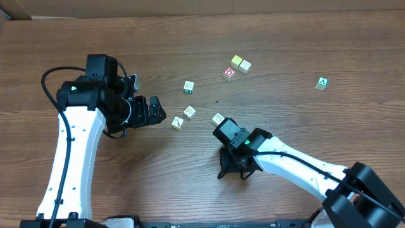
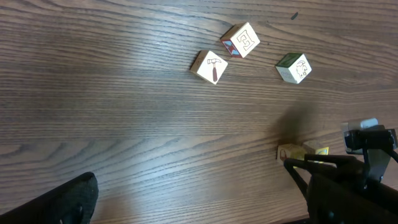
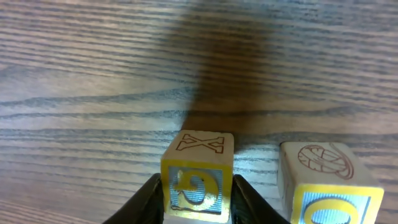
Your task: Flip 5 blocks
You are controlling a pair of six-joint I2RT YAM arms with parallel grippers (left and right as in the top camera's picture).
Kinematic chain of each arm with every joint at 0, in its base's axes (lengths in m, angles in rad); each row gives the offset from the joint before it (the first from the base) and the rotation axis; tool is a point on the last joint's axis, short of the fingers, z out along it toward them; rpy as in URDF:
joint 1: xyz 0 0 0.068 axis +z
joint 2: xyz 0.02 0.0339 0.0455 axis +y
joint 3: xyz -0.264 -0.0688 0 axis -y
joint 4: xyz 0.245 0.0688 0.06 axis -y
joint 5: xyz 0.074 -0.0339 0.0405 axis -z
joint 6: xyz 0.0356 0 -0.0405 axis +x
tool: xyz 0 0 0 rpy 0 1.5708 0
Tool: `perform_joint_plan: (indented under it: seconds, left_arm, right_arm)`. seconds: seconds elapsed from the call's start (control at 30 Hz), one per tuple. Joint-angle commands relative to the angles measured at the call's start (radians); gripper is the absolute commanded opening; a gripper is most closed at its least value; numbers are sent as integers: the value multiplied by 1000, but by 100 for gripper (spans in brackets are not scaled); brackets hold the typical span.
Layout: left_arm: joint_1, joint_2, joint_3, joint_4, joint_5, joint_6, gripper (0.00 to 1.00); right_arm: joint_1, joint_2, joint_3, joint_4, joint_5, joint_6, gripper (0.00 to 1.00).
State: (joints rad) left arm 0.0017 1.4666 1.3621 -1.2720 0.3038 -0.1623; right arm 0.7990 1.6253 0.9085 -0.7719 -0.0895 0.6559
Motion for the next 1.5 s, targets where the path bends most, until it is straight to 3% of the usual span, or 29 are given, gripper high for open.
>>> perform_joint_plan:
  seconds: [0.0, 0.37, 0.6, 0.83, 1.1, 1.47]
  left_arm:
    - [3, 6, 15, -3, 11, -10, 100]
    - [3, 6, 15, -3, 11, -10, 99]
    - [3, 6, 15, -3, 11, -10, 100]
    - [3, 6, 15, -3, 11, -10, 100]
    - [3, 6, 15, -3, 11, -10, 100]
    - [3, 6, -13, 0, 7, 2, 100]
  right_arm:
    - [-3, 9, -8, 6, 17, 3, 40]
    - [-3, 9, -8, 18, 8, 2, 43]
    - [-3, 9, 12, 30, -2, -1, 52]
    - [-3, 8, 64, 8, 12, -2, 55]
    - [-3, 8, 193, -108, 120, -1, 66]
    - [-79, 5, 425, -345, 213, 25, 66]
